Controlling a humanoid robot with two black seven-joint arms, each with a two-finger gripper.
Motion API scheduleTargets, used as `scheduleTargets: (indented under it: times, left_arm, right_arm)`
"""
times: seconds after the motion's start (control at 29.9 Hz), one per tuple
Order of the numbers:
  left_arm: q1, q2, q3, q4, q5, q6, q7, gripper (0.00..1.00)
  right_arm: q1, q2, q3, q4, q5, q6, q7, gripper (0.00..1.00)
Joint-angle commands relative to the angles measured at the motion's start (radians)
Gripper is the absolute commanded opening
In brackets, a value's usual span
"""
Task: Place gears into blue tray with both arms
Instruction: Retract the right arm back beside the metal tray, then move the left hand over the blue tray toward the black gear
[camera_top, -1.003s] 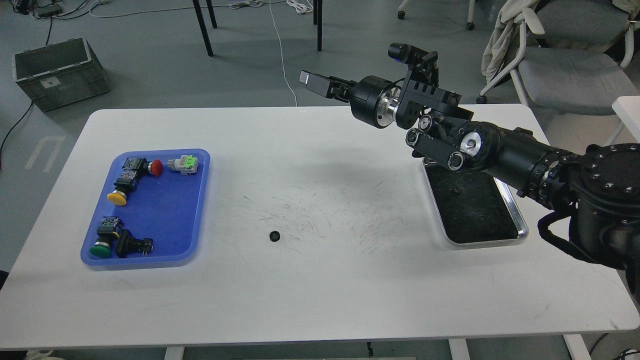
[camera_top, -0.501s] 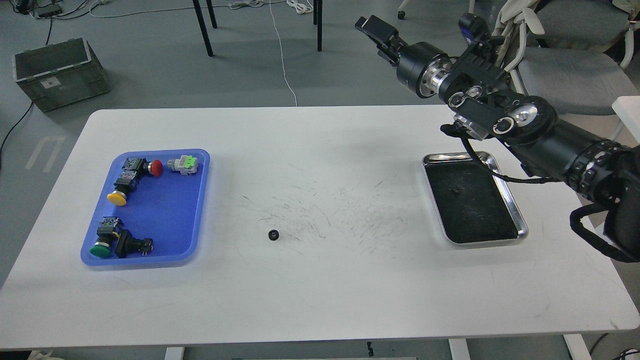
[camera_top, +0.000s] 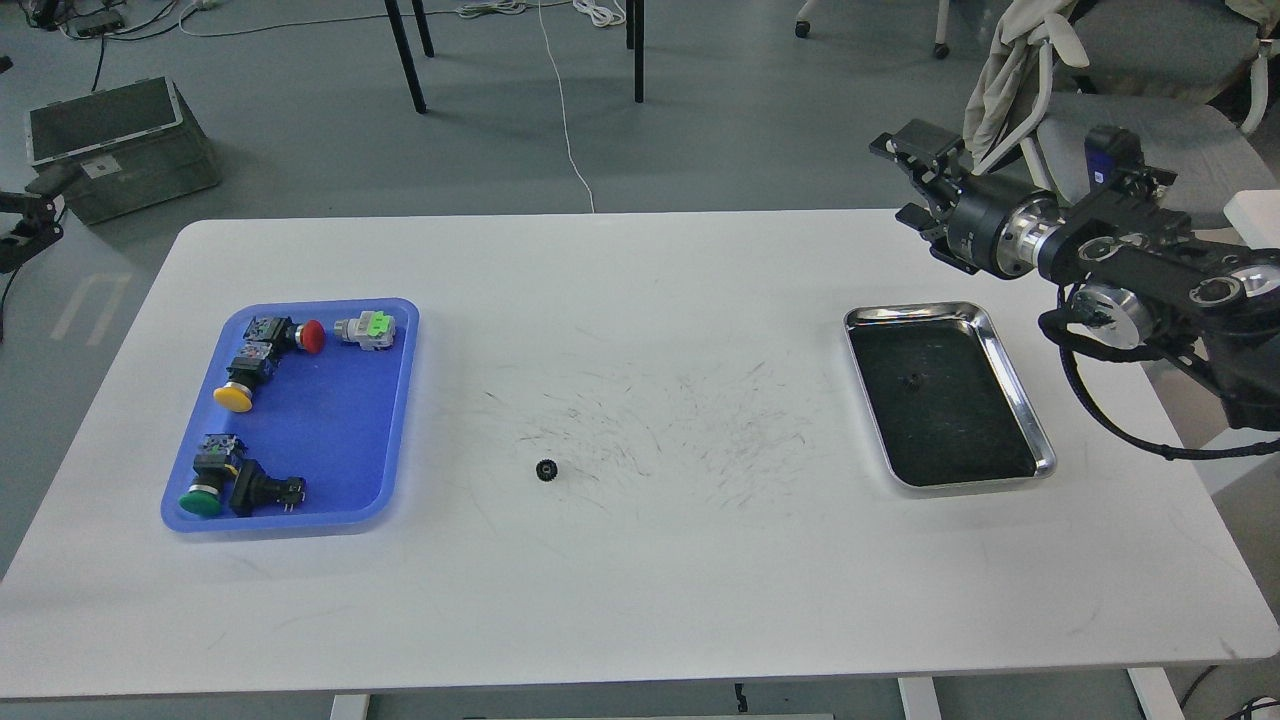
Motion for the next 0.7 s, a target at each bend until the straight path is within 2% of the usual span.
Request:
scheduleTargets:
  times: [0.0, 0.13, 0.23, 0.33, 0.5, 0.57, 0.67]
  left_arm:
    - [0.001, 0.033, 0.048, -0.133, 0.116, 0.02, 0.0, 0.99]
    - [-0.002, 0.131, 0.047, -0.343, 0.352, 0.065, 0.0, 0.99]
    - [-0.003, 0.155, 0.05, -0.452, 0.475, 0.096, 0.003, 0.99]
    - [-0.002, 0.201, 0.062, -0.509, 0.506, 0.093, 0.025, 0.99]
    - [-0.034, 0.233, 0.07, -0.57, 0.504, 0.077, 0.029, 0.99]
    - [-0.046, 0.242, 0.062, -0.603, 0.527, 0.091, 0.019, 0.99]
    - [-0.075, 0.236, 0.062, -0.636, 0.54, 0.216, 0.02, 0.99]
  right_arm:
    - [-0.01, -0.025, -0.033, 0.015, -0.001, 0.004, 0.001, 0.93]
    - [-0.048, -0.049, -0.034, 0.047, -0.002, 0.015, 0.001, 0.93]
    - [-0.055, -0.062, -0.033, 0.053, -0.002, 0.016, 0.001, 0.93]
    - [-0.059, -0.082, -0.03, 0.065, -0.002, 0.016, 0.001, 0.93]
    - [-0.059, -0.092, -0.013, 0.067, 0.01, 0.019, -0.001, 0.93]
    - [-0.058, -0.102, -0.005, 0.064, 0.015, 0.019, -0.001, 0.94]
    - [-0.074, -0.118, 0.1, 0.058, 0.016, 0.001, 0.002, 0.94]
